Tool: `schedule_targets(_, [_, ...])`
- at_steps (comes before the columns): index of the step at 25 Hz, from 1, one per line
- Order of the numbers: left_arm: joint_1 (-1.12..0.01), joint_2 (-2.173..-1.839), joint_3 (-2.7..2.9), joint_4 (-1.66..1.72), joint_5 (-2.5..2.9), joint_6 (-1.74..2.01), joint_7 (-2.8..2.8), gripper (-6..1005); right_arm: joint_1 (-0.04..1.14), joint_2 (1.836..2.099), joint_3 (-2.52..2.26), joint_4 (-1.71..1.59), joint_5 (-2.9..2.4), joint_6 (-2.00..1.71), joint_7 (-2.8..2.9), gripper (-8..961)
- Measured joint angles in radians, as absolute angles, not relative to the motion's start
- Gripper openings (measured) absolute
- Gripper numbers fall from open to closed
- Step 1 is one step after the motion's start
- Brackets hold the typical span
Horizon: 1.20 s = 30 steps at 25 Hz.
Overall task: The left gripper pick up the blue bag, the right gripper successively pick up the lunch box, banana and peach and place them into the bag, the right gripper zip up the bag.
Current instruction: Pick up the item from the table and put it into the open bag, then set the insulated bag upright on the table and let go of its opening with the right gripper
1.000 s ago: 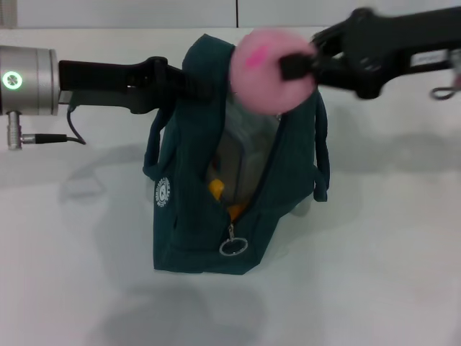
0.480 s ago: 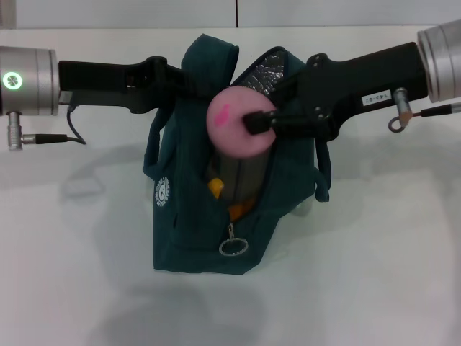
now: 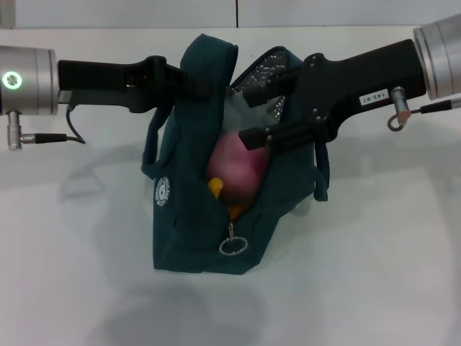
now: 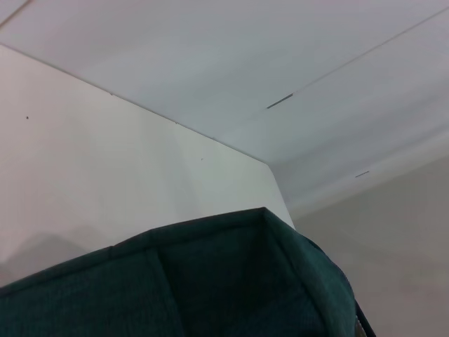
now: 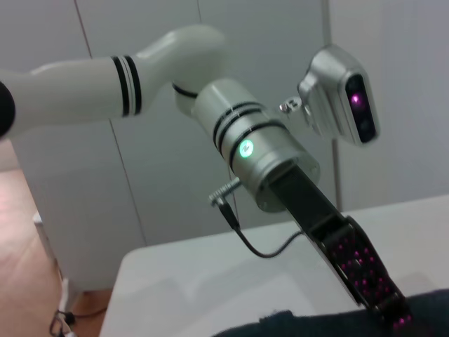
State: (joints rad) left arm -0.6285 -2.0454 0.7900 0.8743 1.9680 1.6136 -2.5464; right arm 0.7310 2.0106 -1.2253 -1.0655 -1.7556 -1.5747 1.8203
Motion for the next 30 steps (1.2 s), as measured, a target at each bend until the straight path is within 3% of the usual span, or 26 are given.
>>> schedule_targets(4, [-0.629, -2.044, 0.790, 0.874, 1.968, 1.612, -2.544, 47, 0.721, 2.011, -1.222, -1.107, -1.774, -1.577, 1.845, 693])
schedule_targets(15, [-0.625, -2.044, 0.789, 0.859, 1.968, 1.603, -2.525, 47, 0.643, 1.999, -1.026, -1.246, -1.888, -1.564, 2.043, 722])
schedule_targets(30, [-0.625, -2.048, 0.788, 0.850, 1.952, 1.601, -2.521, 47, 0.653, 2.022, -1.114, -1.140, -1.938, -1.475, 2.119, 708])
